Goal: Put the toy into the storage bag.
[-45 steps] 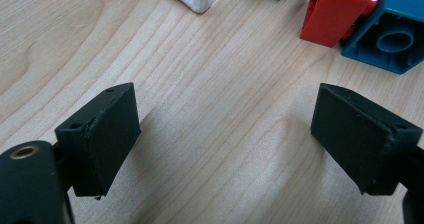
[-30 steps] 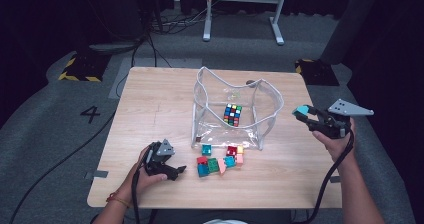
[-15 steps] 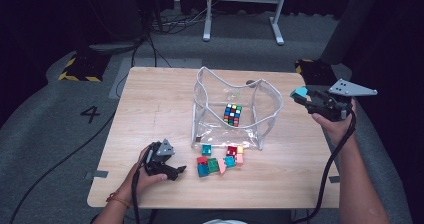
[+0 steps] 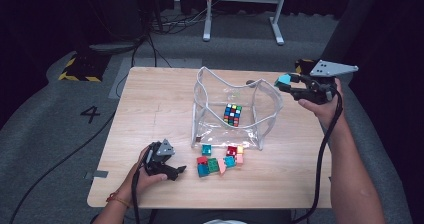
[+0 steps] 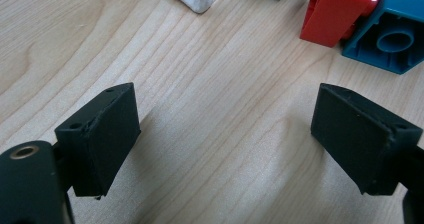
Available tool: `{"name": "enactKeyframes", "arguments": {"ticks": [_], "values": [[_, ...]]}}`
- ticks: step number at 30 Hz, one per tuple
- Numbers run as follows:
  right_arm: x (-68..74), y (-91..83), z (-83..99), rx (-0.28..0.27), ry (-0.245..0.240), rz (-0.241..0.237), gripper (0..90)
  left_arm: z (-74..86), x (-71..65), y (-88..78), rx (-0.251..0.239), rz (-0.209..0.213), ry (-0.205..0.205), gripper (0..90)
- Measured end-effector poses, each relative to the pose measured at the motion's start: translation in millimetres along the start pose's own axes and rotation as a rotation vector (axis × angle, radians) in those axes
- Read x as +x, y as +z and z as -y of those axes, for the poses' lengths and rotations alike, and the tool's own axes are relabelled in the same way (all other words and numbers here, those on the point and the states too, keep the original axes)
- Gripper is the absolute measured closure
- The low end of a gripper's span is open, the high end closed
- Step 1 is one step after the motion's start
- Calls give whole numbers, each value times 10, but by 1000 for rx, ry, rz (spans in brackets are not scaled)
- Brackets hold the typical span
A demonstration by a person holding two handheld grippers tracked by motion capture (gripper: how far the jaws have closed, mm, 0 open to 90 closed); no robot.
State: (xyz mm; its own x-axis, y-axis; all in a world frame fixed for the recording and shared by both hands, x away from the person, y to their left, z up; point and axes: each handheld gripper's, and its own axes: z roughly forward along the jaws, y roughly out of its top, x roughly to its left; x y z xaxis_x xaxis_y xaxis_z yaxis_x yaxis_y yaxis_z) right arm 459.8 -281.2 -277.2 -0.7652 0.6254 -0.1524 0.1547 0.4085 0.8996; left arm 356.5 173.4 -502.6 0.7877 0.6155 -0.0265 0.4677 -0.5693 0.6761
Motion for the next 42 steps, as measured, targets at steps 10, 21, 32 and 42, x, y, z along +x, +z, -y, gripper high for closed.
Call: {"name": "enactKeyframes", "arguments": {"ticks": [10, 21, 32, 42], "values": [[39, 259, -109, 8, -40, -113, 551, 0, -1, 0, 0, 1, -1, 122], [198, 565, -65, 60, -102, -213, 551, 1, 0, 2, -1, 0, -1, 122], [291, 766, -30, 154, -172, -270, 552, 1, 0, 1, -1, 0, -1, 122], [276, 905, 28, 240, -213, -273, 552, 0, 0, 1, -1, 0, -1, 122]]}}
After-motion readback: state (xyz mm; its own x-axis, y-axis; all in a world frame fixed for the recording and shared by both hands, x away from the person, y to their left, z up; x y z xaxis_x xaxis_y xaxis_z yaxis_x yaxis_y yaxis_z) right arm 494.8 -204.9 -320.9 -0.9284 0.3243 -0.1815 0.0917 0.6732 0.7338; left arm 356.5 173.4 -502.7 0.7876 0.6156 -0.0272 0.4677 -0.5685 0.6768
